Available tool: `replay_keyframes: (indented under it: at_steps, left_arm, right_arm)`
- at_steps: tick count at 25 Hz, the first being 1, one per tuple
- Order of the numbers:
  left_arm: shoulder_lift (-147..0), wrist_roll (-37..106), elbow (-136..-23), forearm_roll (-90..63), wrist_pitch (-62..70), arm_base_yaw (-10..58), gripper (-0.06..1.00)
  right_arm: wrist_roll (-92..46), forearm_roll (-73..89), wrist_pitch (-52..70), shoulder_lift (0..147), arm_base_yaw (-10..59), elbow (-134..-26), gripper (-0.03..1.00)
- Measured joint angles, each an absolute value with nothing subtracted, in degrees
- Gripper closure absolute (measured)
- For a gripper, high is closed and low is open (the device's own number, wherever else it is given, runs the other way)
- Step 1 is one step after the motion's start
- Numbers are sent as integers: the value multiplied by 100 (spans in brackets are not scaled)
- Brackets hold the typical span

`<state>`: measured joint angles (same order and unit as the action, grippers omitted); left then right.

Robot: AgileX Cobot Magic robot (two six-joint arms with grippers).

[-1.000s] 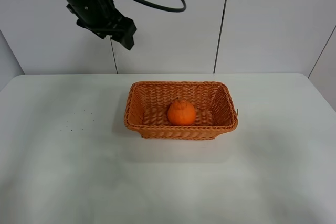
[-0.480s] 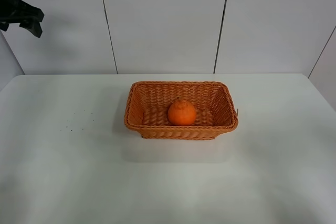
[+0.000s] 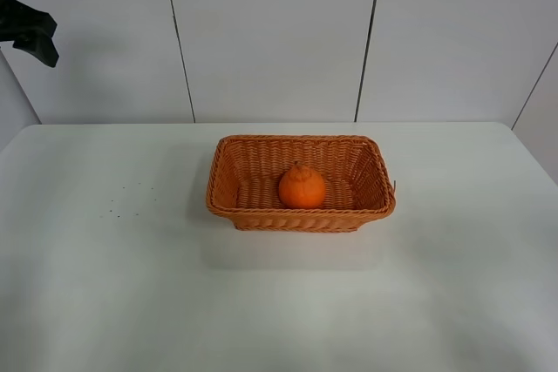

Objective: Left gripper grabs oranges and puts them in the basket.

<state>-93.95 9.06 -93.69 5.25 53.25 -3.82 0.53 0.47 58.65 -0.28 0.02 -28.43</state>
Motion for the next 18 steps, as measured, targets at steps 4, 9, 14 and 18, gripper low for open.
replay_keyframes:
  at_steps: [4,9,14,18]
  left_arm:
    - [-8477,915,-8325,525,4937,-382,10]
    - [-7271,1027,-7203,518,4512,-382,10]
    - [-6271,1056,-6328,458,4458,-382,10]
    - [-5448,1056,-5761,233,4464,-382,10]
  right_arm:
    - [53,47,5865,-28,2,-2843,27]
    - [53,47,5865,-28,2,-2843,27]
    - [53,47,5865,-28,2,-2843,27]
    - [53,47,5865,-28,2,-2843,27]
